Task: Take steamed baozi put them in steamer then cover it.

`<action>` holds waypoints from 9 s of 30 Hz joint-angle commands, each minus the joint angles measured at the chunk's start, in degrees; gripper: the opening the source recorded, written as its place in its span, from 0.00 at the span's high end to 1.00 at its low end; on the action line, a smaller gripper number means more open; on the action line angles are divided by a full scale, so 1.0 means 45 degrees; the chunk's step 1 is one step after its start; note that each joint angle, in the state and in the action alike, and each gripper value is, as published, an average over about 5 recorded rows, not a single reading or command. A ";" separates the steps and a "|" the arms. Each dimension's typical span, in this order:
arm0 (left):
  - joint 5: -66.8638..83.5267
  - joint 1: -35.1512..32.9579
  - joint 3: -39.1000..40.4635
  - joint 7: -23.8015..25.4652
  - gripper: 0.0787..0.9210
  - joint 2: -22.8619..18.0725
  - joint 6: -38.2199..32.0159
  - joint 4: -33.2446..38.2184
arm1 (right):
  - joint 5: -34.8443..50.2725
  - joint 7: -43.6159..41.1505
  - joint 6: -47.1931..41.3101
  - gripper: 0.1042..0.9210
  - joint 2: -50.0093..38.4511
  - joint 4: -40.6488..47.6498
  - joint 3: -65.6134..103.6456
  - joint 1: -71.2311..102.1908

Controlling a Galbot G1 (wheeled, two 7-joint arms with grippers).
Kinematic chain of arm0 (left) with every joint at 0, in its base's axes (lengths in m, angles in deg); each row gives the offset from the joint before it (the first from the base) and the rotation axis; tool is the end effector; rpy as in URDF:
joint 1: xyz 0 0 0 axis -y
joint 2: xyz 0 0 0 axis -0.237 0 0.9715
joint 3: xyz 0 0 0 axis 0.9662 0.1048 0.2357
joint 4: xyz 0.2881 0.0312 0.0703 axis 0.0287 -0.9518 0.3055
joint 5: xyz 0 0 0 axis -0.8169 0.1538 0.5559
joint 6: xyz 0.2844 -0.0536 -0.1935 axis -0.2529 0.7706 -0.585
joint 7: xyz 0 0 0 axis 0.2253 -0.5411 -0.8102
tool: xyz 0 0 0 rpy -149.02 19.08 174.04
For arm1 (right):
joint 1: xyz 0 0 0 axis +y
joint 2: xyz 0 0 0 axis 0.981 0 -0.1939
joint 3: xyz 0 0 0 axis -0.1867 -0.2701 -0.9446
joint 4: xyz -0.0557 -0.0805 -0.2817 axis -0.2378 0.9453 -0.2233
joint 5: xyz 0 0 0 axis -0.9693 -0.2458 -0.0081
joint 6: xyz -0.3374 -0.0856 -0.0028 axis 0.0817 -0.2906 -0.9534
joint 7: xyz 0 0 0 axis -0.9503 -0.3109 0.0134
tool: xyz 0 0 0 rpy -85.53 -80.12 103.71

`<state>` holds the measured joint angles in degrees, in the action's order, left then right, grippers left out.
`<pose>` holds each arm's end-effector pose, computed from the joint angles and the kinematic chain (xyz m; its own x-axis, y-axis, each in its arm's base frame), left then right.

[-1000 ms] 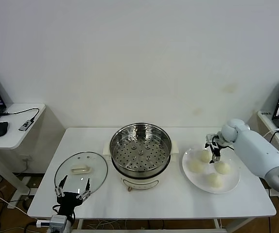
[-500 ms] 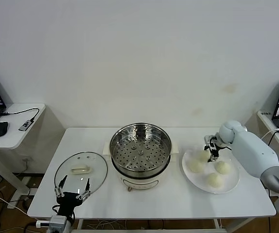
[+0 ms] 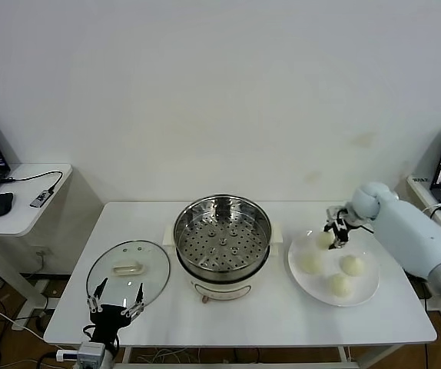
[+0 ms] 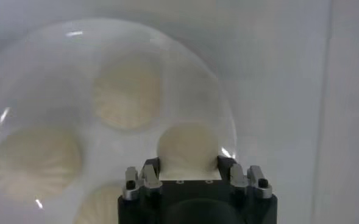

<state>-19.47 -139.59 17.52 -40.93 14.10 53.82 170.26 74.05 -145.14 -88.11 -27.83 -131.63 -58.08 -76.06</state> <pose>0.1753 0.0389 -0.2709 -0.9759 -0.0300 0.2163 0.0266 0.9668 0.2542 0.5352 -0.1415 -0.1364 -0.3209 -0.1279 0.9384 -0.9375 -0.0981 -0.3340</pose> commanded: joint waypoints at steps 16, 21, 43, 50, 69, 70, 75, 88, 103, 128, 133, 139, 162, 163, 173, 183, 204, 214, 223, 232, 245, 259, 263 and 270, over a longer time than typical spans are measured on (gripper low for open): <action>0.1455 -0.0132 -0.0072 0.0077 0.12 0.0002 -0.0186 0.0047 | 0.6761 0.1184 0.0538 0.40 0.1682 -0.4402 -0.7185 -0.7806; 0.1418 -0.0125 -0.0081 0.0077 0.12 -0.0064 -0.0192 0.0073 | 0.5699 0.1523 0.1824 0.39 0.3324 -0.3563 -0.7782 -0.7114; 0.1376 -0.0015 -0.0444 0.0071 0.12 0.0151 -0.0153 -0.0008 | -0.0511 0.3004 0.6887 0.39 0.6234 0.0424 -0.7493 -0.4125; 0.1334 0.0042 -0.0428 0.0075 0.12 0.0137 -0.0152 -0.0002 | -0.1200 0.3410 0.7470 0.38 0.6487 0.1104 -0.7145 -0.3764; 0.1165 0.0033 -0.0359 0.0086 0.12 0.0079 -0.0145 0.0049 | -0.1000 0.3875 0.7982 0.27 0.6861 0.1295 -0.7051 -0.4159; 0.1165 0.0031 -0.0361 0.0087 0.12 0.0079 -0.0139 0.0072 | -0.0685 0.3746 0.7846 0.23 0.6772 0.1073 -0.7170 -0.4371; 0.1170 0.0024 -0.0375 0.0095 0.12 0.0137 -0.0125 0.0167 | 0.2392 0.2058 0.5400 0.13 0.5770 -0.0886 -0.7936 -0.6091; 0.1269 0.0300 -0.0203 0.0135 0.12 0.0720 -0.0085 0.0368 | 0.6169 0.0893 -0.4232 0.12 -0.0195 -0.6917 -0.8705 -0.9003; 0.1295 0.0415 -0.0126 0.0162 0.12 0.0956 -0.0065 0.0440 | 0.4130 0.1039 -0.4337 0.12 -0.5888 -0.8806 -0.5458 -0.3146; 0.1174 0.0134 -0.0561 0.0181 0.12 0.0744 -0.0051 0.0329 | 0.1563 0.0978 -0.2485 0.12 -0.1695 -0.3414 -0.2196 0.1251; 0.1135 0.0213 -0.0552 0.0195 0.12 0.0750 -0.0068 0.0246 | 0.1513 0.0828 -0.2041 0.12 -0.0951 -0.2698 -0.2194 0.1182; 0.1096 0.0248 -0.0550 0.0206 0.12 0.0781 -0.0086 0.0186 | 0.1364 0.0877 -0.1841 0.12 -0.0370 -0.2097 -0.2107 0.1279; 0.1041 0.0230 -0.0586 0.0188 0.12 0.0659 -0.0126 0.0176 | 0.0707 0.1054 -0.1986 0.35 0.0169 -0.1406 -0.1785 0.1540; 0.1040 0.0224 -0.0584 0.0188 0.12 0.0660 -0.0125 0.0192 | 0.0730 0.1045 -0.1971 0.37 0.0140 -0.1449 -0.1775 0.1523; 0.1036 0.0209 -0.0589 0.0198 0.12 0.0715 -0.0103 0.0343 | 0.1673 0.0580 -0.2555 0.42 -0.1063 -0.3153 -0.2234 0.0172; 0.1107 0.0364 -0.0407 0.0212 0.12 0.0692 -0.0093 0.0353 | 0.4433 0.0273 -0.3792 0.42 -0.2463 -0.5420 -0.5720 -0.5611; 0.1251 0.0536 -0.0522 0.0211 0.12 0.0721 -0.0112 0.0372 | 1.0311 0.3116 -0.7703 0.39 0.3769 -0.5400 -0.7723 -0.7478; 0.1247 0.0555 -0.0596 0.0210 0.12 0.0631 -0.0117 0.0443 | 1.0798 0.4049 -0.8355 0.39 0.5855 -0.4262 -0.7443 -0.6068; 0.1225 0.0543 -0.0601 0.0206 0.12 0.0537 -0.0146 0.0451 | 1.0123 0.4200 -0.8579 0.40 0.6744 -0.3076 -0.7196 -0.4739; 0.1238 0.0600 -0.0609 0.0212 0.12 0.0554 -0.0151 0.0460 | 0.9869 0.4235 -0.8567 0.40 0.6980 -0.2507 -0.7109 -0.4127; 0.1222 0.0582 -0.0627 0.0202 0.12 0.0530 -0.0175 0.0470 | 0.9537 0.4160 -0.8583 0.30 0.7043 -0.2161 -0.6835 -0.4035; 0.1239 0.0644 -0.0532 0.0214 0.12 0.0673 -0.0157 0.0628 | 0.9147 0.1010 -0.7444 0.12 0.1973 -0.6130 -0.7625 -0.8049; 0.1226 0.0655 -0.0458 0.0217 0.12 0.0710 -0.0154 0.0675 | 0.7968 -0.0185 -0.6001 0.12 -0.0237 -0.7379 -0.7920 -0.8507; 0.1154 0.0625 -0.0297 0.0217 0.12 0.0737 -0.0151 0.0728 | 0.5358 -0.1524 -0.3579 0.12 -0.4062 -0.8460 -0.7491 -0.7418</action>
<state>-14.14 -136.72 15.87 -39.97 17.36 53.10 173.48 109.51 -142.75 -115.81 -23.91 -160.42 -92.38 -108.90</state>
